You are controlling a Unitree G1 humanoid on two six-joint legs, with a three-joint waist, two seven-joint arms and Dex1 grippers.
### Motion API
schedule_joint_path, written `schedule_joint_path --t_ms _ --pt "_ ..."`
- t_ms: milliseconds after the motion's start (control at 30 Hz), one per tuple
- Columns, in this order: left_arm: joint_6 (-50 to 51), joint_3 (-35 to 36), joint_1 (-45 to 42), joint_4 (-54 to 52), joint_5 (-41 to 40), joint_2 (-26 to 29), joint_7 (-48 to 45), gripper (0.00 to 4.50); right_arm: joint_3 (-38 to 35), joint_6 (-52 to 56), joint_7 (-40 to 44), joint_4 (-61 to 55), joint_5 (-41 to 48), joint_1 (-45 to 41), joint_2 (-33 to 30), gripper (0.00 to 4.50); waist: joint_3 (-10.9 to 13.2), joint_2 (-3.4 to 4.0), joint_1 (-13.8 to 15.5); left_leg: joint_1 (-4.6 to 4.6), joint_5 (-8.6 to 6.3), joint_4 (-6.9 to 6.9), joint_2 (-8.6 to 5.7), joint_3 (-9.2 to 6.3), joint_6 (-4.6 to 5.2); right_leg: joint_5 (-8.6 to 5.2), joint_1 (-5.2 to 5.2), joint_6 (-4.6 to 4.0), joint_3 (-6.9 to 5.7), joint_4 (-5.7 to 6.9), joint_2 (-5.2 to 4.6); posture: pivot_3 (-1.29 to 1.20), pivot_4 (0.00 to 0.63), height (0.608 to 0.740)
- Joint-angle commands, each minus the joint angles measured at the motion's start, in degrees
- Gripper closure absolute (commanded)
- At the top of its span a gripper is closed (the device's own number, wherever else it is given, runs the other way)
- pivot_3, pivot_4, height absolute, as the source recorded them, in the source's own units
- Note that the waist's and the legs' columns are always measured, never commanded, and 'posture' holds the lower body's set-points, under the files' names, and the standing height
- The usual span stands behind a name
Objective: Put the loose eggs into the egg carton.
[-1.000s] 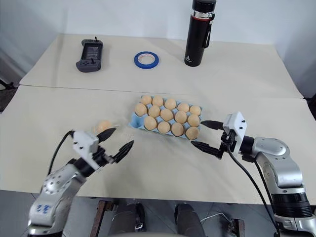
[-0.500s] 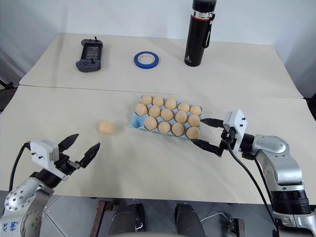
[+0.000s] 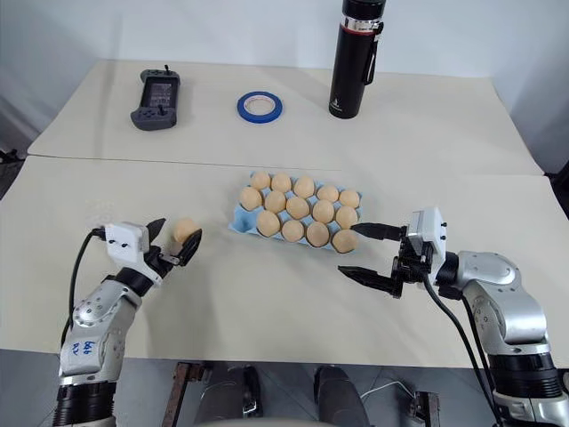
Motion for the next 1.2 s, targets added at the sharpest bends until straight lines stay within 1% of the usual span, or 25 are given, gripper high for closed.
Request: schedule_joint_path --t_ms 33,167,200,267,300,433,467,500,633,733,833,900,1000,1133,1200 --pt "-2.4 -0.5 -2.3 2.3 1.6 0.3 0.5 0.02 -1.8 0.2 -1.1 -2.4 0.9 0.3 -0.4 0.0 0.0 0.0 0.0 0.0 0.01 0.02 -0.01 0.0 0.01 0.0 -0.01 0.0 0.01 0.02 -0.01 0.0 0.15 0.74" --pt "-5.2 -1.2 -4.7 6.2 2.3 0.3 -0.9 0.02 -1.5 0.5 -1.8 -2.6 0.6 0.4 -0.5 0.0 0.0 0.0 0.0 0.01 0.04 0.05 -0.04 0.0 0.06 0.01 0.02 0.01 0.03 0.04 -0.06 0.0 0.15 0.74" --pt "-6.4 -1.7 -4.9 7.0 2.0 0.5 -2.3 0.2 -1.5 0.5 -1.9 -2.6 0.7 0.4 -0.4 0.0 0.0 0.0 0.0 0.02 0.03 0.04 -0.04 0.01 0.06 0.02 0.02 0.02 0.03 0.04 -0.07 0.0 0.15 0.74" --pt "-6.3 -2.3 -6.1 8.3 1.8 0.2 -2.8 0.6 -1.7 0.2 -2.0 -2.8 1.2 0.3 0.1 0.0 0.0 0.0 0.1 0.02 0.04 0.03 -0.04 0.01 0.06 0.02 0.0 0.02 0.01 0.08 -0.07 0.0 0.15 0.74" --pt "-6.7 -2.4 -6.4 8.5 1.6 0.1 -3.0 0.88 -1.8 0.1 -2.0 -2.9 1.5 0.5 0.2 0.0 0.0 0.0 0.1 0.02 0.03 0.03 -0.04 0.01 0.05 0.02 0.0 0.02 0.01 0.13 -0.07 0.0 0.15 0.74" --pt "-6.6 -2.5 -6.6 8.2 1.0 -0.1 -3.6 2.22 -2.0 -0.5 -2.1 -3.4 1.5 1.2 0.4 0.0 0.0 0.0 0.1 0.01 0.03 0.02 -0.02 0.0 0.03 0.01 -0.09 0.02 0.0 0.26 -0.05 0.0 0.15 0.74" --pt "-6.5 -2.7 -6.6 7.9 1.1 0.1 -3.9 2.46 -1.9 -0.5 -2.3 -3.5 1.4 1.4 0.5 0.0 0.0 0.0 0.1 0.01 0.03 0.02 -0.02 0.0 0.03 0.02 -0.09 0.02 0.0 0.27 -0.05 0.0 0.15 0.74" --pt "-5.9 -3.0 -6.4 7.0 1.1 0.5 -4.4 2.58 -1.9 -0.5 -2.7 -3.6 1.2 1.6 0.5 0.0 0.0 0.0 0.1 0.01 0.03 0.03 -0.03 0.0 0.02 0.02 -0.1 0.02 0.01 0.28 -0.06 0.0 0.15 0.74" --pt "-2.5 -4.4 -6.4 2.5 0.7 2.1 -6.4 2.66 -2.0 -0.7 -3.3 -4.1 1.0 2.4 0.6 0.0 0.0 -0.01 0.1 0.01 0.04 0.07 -0.03 0.21 0.03 0.01 -0.11 0.03 0.01 0.32 -0.06 0.0 0.15 0.74" --pt "3.3 -4.6 -8.9 -2.2 -2.8 2.3 -7.1 2.66 -2.5 -1.0 -3.7 -4.5 1.2 3.0 0.6 0.0 0.0 0.0 0.1 0.01 0.06 0.06 -0.03 0.43 0.03 0.01 -0.11 0.03 0.01 0.34 -0.06 0.0 0.15 0.74" --pt "5.9 -5.2 -11.0 -4.2 -4.5 2.4 -8.5 2.66 -2.5 -1.3 -4.1 -4.7 1.1 3.4 0.6 0.0 0.0 0.0 0.1 0.01 0.1 0.06 -0.05 0.42 0.02 0.01 -0.09 0.02 -0.02 0.38 -0.06 0.0 0.15 0.74" --pt "6.6 -5.6 -13.3 -3.3 -4.5 2.3 -8.7 2.66 -2.4 -1.4 -4.5 -5.0 1.0 3.7 0.7 0.0 0.0 0.0 0.1 0.02 0.1 0.07 -0.05 0.42 0.02 0.01 -0.08 0.03 0.0 0.39 -0.06 0.0 0.15 0.74" --pt "6.9 -7.7 -18.3 0.7 -4.2 2.0 -11.1 2.66 -2.0 -1.5 -5.5 -5.7 0.8 4.2 1.1 0.0 0.0 -0.01 0.2 0.02 0.11 0.09 -0.06 0.42 0.02 0.02 -0.09 0.03 0.0 0.41 -0.05 0.0 0.15 0.74" --pt "5.6 -10.3 -21.9 5.5 -3.5 2.3 -15.5 2.66 -2.5 -1.8 -6.7 -6.9 0.6 5.4 1.5 0.0 0.0 0.0 0.1 0.02 0.12 0.09 -0.07 0.43 0.01 0.02 -0.11 0.04 0.0 0.42 -0.04 0.0 0.15 0.74" --pt "5.4 -10.7 -22.9 7.0 -3.3 2.3 -16.2 2.66 -2.8 -1.8 -7.4 -7.4 0.6 6.0 1.6 0.0 0.0 0.0 0.0 0.02 0.12 0.08 -0.06 0.47 0.01 0.01 -0.16 0.05 0.01 0.42 -0.04 0.0 0.15 0.74"
